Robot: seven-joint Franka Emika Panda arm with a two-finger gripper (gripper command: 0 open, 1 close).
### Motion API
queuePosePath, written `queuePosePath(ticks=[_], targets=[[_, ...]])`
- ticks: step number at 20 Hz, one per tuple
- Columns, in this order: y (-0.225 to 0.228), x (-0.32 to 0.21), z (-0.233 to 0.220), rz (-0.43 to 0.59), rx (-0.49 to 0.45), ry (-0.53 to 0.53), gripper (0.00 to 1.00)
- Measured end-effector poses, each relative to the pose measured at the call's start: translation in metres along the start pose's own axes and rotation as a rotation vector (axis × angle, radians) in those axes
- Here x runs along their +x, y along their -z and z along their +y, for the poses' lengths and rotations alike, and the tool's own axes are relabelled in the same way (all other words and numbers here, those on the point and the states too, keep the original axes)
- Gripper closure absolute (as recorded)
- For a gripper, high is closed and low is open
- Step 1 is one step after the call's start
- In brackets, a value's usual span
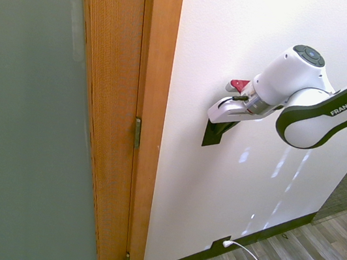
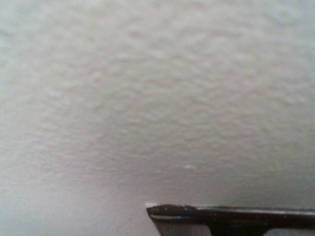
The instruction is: Turn off the light
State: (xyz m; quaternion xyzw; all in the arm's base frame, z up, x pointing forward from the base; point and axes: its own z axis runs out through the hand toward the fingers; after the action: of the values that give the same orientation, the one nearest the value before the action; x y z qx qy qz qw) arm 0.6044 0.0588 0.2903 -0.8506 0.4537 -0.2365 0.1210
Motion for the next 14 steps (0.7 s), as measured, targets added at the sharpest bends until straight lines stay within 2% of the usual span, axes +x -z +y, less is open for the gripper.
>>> queuePosePath(ticks=[6,7,14], targets=[[-0.028,-0.005,0.002,-0.024,-0.05,-0.009,1.0],[-0.032,-0.005,0.003,-0.028,-0.052,-0.011,0.0],[-0.032,-0.005,0.003,-0.028,-0.052,-0.011,0.0]])
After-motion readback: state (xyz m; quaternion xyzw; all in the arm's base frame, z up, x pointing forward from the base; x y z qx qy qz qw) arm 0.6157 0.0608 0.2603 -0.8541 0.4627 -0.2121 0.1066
